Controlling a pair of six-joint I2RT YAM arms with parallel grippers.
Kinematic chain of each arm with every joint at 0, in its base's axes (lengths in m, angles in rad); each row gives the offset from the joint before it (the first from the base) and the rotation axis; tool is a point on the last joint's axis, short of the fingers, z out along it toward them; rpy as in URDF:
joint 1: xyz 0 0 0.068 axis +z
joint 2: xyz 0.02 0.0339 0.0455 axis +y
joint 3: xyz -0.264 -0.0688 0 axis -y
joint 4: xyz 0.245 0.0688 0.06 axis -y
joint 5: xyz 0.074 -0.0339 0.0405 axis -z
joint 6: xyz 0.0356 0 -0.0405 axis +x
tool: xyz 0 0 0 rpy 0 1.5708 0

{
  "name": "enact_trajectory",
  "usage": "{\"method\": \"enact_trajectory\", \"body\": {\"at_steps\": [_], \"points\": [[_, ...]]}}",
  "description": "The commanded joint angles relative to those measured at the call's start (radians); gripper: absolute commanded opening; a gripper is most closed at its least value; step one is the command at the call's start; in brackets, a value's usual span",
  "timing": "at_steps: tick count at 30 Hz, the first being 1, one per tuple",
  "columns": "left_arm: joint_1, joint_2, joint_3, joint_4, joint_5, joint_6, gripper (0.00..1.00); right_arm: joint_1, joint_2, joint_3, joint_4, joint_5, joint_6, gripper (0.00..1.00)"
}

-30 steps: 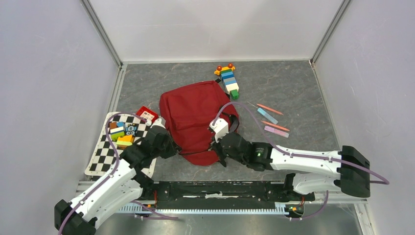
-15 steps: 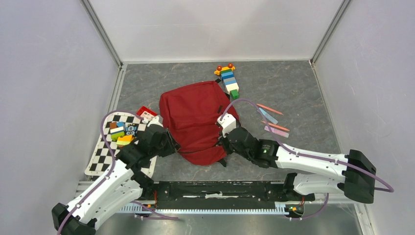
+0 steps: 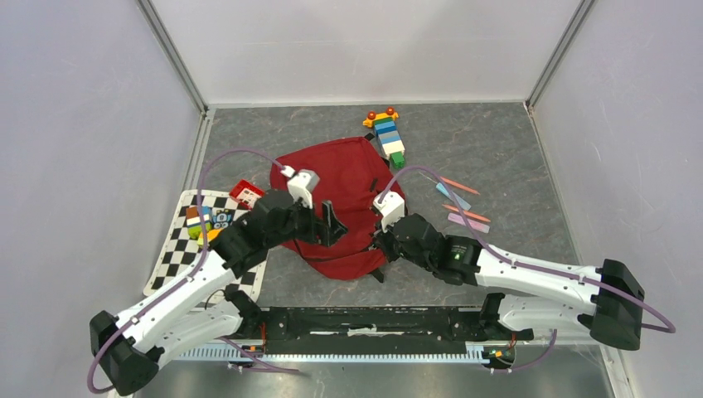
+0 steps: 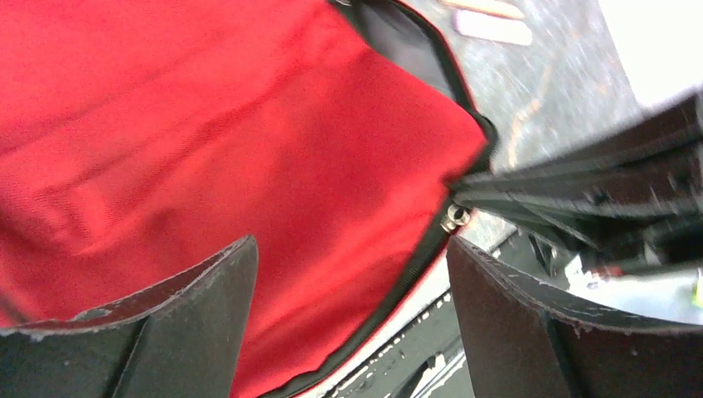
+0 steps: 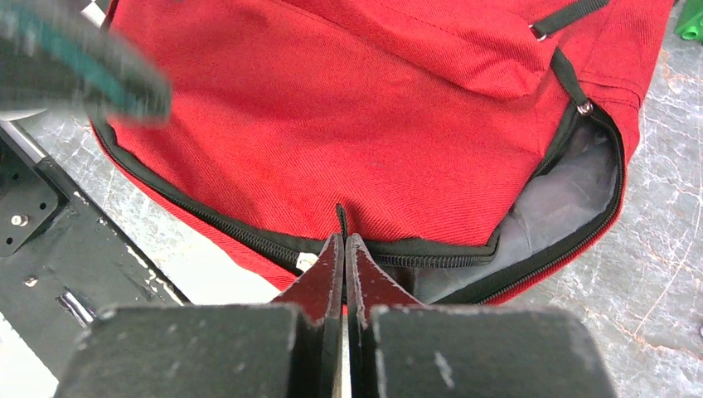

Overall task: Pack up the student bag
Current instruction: Zip the student bag at the center of the board.

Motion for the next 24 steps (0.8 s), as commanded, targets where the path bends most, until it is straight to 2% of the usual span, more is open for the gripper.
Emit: {"method": "enact_trajectory", "body": {"at_steps": [1,5,8,12,22,24], "points": [[-0.106,-0.006,-0.101,0.294,0.135,0.153,0.89,-0.018,-0.037,0.037,-0.033,0.057,0.018,0.00],[-0.184,0.035,-0.151,0.345,0.079,0.174,0.90,-0.028,-0.049,0.037,-0.046,0.055,0.018,0.00],[-0.254,0.079,-0.160,0.349,-0.020,0.199,0.90,-0.034,-0.052,0.035,-0.050,0.054,0.024,0.00],[-0.331,0.120,-0.156,0.376,-0.133,0.212,0.86,-0.038,-0.053,0.031,-0.048,0.045,0.034,0.00],[-0.422,0.257,-0.100,0.407,-0.266,0.246,0.59,-0.038,-0.066,0.029,-0.053,0.059,0.028,0.00],[-0.434,0.261,-0.105,0.408,-0.288,0.246,0.48,-0.038,-0.065,0.036,-0.067,0.075,0.025,0.00]]}}
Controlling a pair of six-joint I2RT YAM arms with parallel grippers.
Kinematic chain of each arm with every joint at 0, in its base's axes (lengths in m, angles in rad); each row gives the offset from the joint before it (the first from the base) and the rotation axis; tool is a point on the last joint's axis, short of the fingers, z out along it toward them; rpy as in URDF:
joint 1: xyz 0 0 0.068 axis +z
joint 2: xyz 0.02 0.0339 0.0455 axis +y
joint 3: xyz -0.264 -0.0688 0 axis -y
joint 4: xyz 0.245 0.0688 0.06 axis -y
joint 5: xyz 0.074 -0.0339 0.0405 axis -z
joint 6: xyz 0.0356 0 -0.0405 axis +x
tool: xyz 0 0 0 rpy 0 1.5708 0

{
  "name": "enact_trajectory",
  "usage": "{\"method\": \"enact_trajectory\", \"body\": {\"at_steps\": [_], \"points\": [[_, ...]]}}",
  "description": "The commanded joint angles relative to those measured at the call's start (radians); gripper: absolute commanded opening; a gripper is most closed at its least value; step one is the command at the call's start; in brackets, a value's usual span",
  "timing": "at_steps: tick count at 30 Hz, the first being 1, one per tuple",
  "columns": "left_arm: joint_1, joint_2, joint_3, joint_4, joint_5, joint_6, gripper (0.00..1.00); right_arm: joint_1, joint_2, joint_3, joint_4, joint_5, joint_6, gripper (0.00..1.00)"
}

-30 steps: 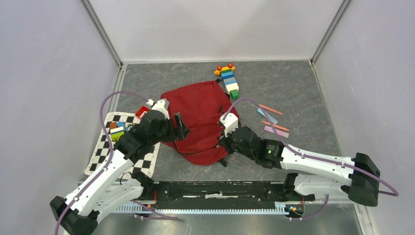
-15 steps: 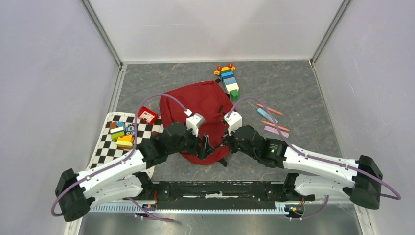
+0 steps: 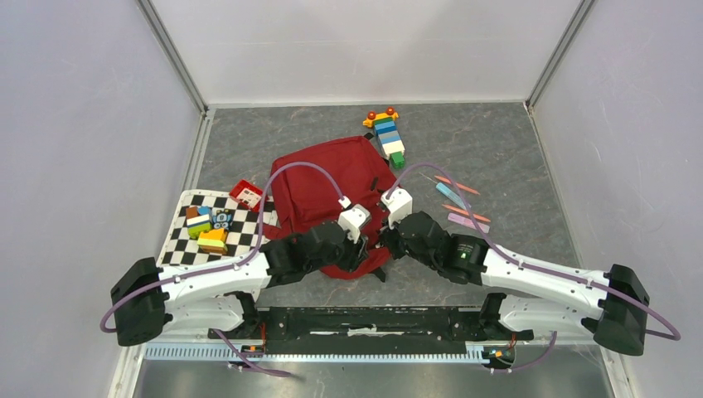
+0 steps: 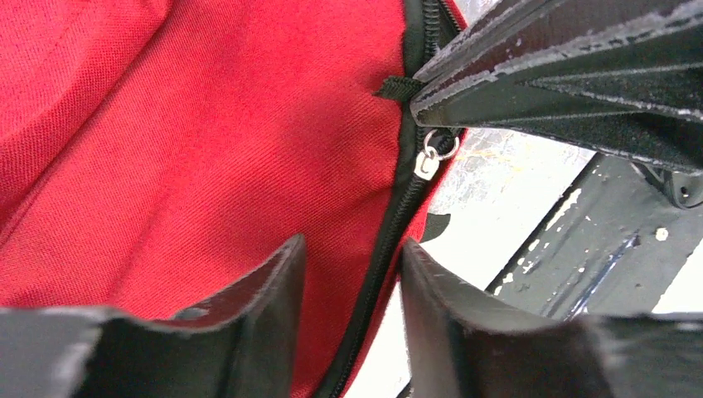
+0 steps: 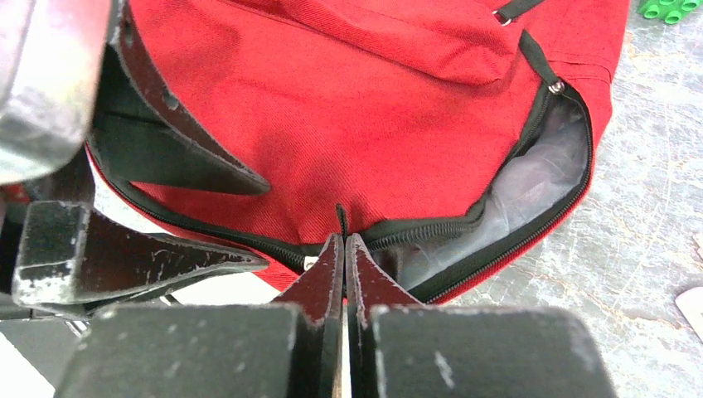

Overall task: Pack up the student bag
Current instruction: Zip the student bag at the center of the board.

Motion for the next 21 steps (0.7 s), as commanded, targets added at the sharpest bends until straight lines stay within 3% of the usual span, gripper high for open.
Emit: {"method": "enact_trajectory", "body": {"at_steps": [1,4,7,14,17,21], "points": [[-0.029,0.007,0.034,0.055,-0.089,0.051,0.40,-0.008,-0.025,0.040,-0.020,0.065,-0.005,0.00],[-0.036,-0.012,0.019,0.043,-0.100,0.038,0.17,-0.012,-0.012,0.046,-0.039,0.093,-0.011,0.00],[-0.037,-0.032,0.013,-0.019,-0.141,0.025,0.02,-0.015,0.003,0.056,-0.070,0.165,-0.023,0.00],[-0.037,-0.116,0.025,-0.261,-0.244,-0.085,0.02,-0.050,0.030,0.103,-0.129,0.332,-0.116,0.00],[-0.038,-0.126,0.061,-0.425,-0.319,-0.176,0.02,-0.095,0.037,0.103,-0.127,0.340,-0.141,0.00],[-0.038,-0.168,0.070,-0.508,-0.273,-0.234,0.02,-0.173,0.050,0.084,-0.082,0.290,-0.176,0.00]]}}
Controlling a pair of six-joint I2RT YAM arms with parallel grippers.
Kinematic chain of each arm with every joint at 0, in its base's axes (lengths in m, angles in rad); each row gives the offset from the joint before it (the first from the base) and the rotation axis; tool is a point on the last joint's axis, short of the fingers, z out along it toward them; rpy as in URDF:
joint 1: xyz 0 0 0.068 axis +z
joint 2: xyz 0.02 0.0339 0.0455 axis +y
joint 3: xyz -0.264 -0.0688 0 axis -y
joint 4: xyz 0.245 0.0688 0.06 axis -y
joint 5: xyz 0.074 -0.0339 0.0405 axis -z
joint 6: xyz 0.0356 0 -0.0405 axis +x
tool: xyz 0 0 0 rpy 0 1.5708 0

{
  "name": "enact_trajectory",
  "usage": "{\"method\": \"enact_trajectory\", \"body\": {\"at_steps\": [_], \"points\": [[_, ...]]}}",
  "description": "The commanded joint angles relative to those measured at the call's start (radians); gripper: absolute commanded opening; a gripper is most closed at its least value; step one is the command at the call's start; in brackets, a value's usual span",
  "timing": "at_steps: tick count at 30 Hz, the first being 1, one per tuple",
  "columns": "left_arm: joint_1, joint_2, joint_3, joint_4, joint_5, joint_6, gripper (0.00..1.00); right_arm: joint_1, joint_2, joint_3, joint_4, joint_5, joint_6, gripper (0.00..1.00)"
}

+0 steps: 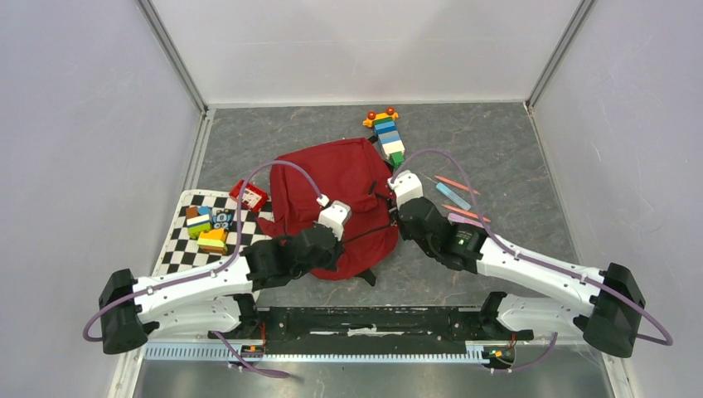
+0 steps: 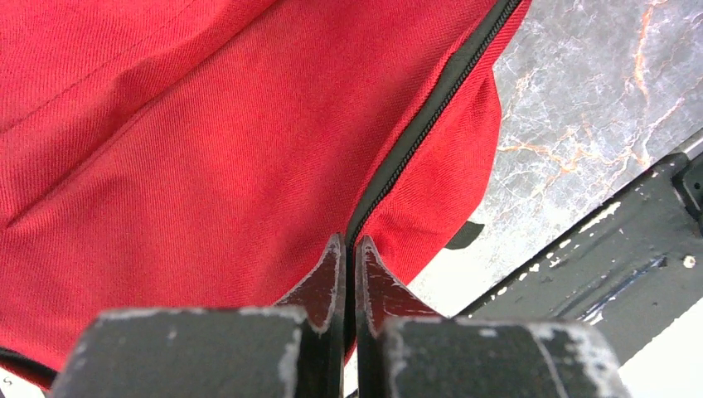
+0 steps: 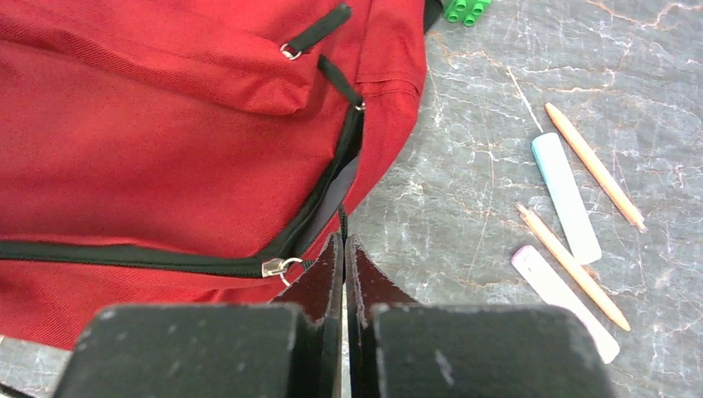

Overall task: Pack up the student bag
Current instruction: Zip the student bag at the center of the board.

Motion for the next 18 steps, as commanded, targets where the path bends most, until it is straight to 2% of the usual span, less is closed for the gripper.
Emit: {"method": "enact_trajectory", "body": {"at_steps": [1,4,6,9,13,15,18], "points": [[0.000,-0.059,0.024,-0.251,-0.044,-0.113,0.02,-0.095,0.011,0.013,0.019,0.051,-0.086,0.00],[0.001,-0.105,0.029,-0.292,0.003,-0.128,0.02,-0.141,0.018,-0.005,0.063,-0.027,-0.109,0.00],[0.001,-0.136,0.032,-0.309,0.026,-0.130,0.07,-0.154,0.014,-0.013,0.094,-0.091,-0.124,0.00],[0.001,-0.165,0.046,-0.298,0.043,-0.120,0.23,-0.153,0.000,-0.018,0.127,-0.189,-0.134,0.00],[0.001,-0.129,0.099,-0.180,0.079,-0.075,0.62,-0.153,-0.036,-0.044,0.150,-0.297,-0.122,0.00],[0.001,-0.075,0.135,-0.100,0.102,-0.052,0.72,-0.153,-0.054,-0.061,0.155,-0.340,-0.107,0.00],[0.002,0.034,0.199,-0.005,0.101,-0.026,0.79,-0.153,-0.088,-0.086,0.153,-0.368,-0.083,0.00]]}}
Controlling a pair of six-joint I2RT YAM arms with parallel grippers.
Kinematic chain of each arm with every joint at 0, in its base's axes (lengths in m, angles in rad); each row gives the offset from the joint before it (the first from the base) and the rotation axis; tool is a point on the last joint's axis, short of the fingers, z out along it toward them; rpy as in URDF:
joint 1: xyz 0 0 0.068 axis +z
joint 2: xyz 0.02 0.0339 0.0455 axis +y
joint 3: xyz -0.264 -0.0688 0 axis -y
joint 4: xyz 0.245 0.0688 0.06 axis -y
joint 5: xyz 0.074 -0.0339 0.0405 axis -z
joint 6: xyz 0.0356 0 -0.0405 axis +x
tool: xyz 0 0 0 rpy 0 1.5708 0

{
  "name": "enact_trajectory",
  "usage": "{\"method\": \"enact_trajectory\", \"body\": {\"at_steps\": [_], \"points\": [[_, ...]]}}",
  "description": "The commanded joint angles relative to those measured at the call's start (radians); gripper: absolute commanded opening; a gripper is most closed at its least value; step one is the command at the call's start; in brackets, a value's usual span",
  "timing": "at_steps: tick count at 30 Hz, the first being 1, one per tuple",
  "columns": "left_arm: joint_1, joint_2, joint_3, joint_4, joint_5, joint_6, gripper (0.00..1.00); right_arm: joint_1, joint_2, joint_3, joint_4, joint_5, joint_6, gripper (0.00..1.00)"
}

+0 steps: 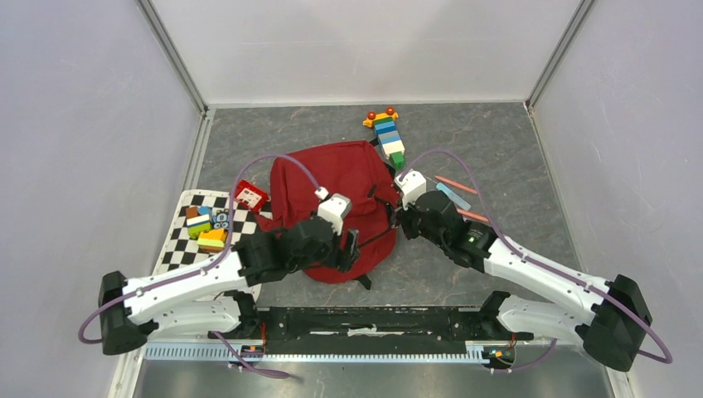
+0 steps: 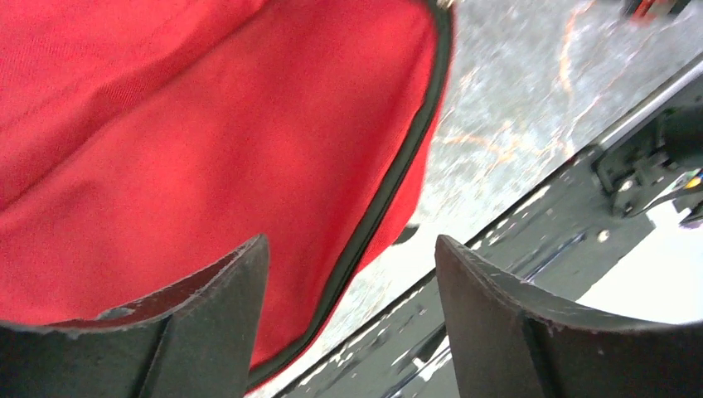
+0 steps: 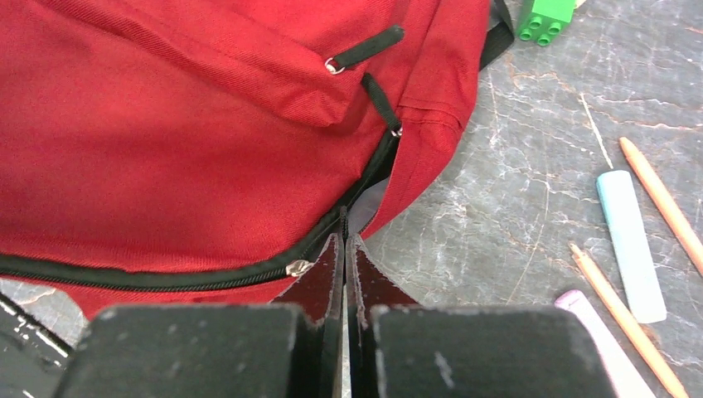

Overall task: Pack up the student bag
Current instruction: Zip the student bag at the center of the board.

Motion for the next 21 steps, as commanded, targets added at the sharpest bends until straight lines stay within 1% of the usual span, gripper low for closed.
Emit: {"method": "enact_trajectory", "body": {"at_steps": [1,3,6,8,10,15,16,18,20,21], "points": [[0.001,0.134,0.126,0.184,0.017,0.064,0.80,-0.005,-0.065,-0.028,0.035,-0.074,0.015,0.00],[0.001,0.215,0.165,0.210,-0.006,0.074,0.83,-0.005,-0.084,-0.035,0.021,-0.083,0.027,0.00],[0.001,0.311,0.197,0.274,-0.010,0.085,0.83,-0.006,-0.104,-0.036,-0.005,-0.094,0.035,0.00],[0.002,0.362,0.187,0.336,-0.006,0.089,0.81,-0.006,-0.119,-0.039,-0.019,-0.090,0.042,0.00],[0.001,0.393,0.155,0.413,-0.011,0.087,0.75,-0.005,-0.127,-0.040,-0.030,-0.091,0.045,0.00],[0.002,0.412,0.101,0.482,-0.027,0.031,0.48,-0.004,-0.155,-0.046,-0.044,-0.090,0.055,0.00],[0.002,0.408,0.088,0.497,-0.022,0.026,0.37,-0.005,-0.160,-0.051,-0.045,-0.089,0.057,0.00],[0.001,0.402,0.069,0.512,-0.005,0.017,0.19,-0.006,-0.164,-0.056,-0.044,-0.089,0.060,0.00],[0.001,0.399,0.055,0.519,0.033,0.013,0.10,-0.005,-0.163,-0.057,-0.041,-0.086,0.062,0.00],[0.000,0.402,0.050,0.518,0.063,0.017,0.07,-0.005,-0.162,-0.058,-0.039,-0.085,0.060,0.00]]}}
